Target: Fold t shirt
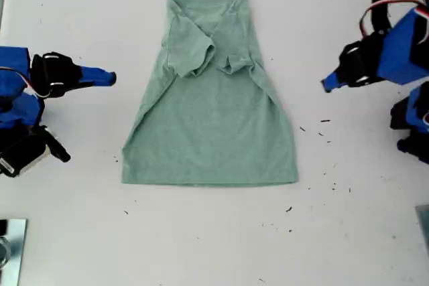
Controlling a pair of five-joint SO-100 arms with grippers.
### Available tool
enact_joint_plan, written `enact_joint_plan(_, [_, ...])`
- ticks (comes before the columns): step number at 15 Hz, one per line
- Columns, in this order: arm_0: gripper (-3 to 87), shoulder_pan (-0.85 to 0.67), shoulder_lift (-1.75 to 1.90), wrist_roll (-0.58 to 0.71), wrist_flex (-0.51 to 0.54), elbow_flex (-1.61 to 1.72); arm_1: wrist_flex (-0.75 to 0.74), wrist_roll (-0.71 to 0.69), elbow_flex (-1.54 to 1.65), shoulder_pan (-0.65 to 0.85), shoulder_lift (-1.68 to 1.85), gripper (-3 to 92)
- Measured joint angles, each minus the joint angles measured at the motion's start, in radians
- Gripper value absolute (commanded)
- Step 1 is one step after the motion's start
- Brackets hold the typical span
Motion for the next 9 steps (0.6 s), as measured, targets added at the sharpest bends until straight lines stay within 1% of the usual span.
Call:
enact_joint_plan(2, [-0.3, 0.000, 0.000, 0.003, 0.000, 0.000, 0.040, 0.095, -0.256, -0.166, -0.236, 38.3])
enact_joint_plan(4, [-0.3, 0.000, 0.000, 0.003, 0.000, 0.000, 0.052, 0.164, -0.364, -0.255, -0.370, 38.1])
enact_joint_plan(6, [-0.3, 0.000, 0.003, 0.003, 0.000, 0.000, 0.063, 0.181, -0.370, -0.295, -0.388, 38.0])
enact_joint_plan(9, [-0.3, 0.000, 0.003, 0.003, 0.000, 0.000, 0.063, 0.183, -0.362, -0.290, -0.390, 38.5])
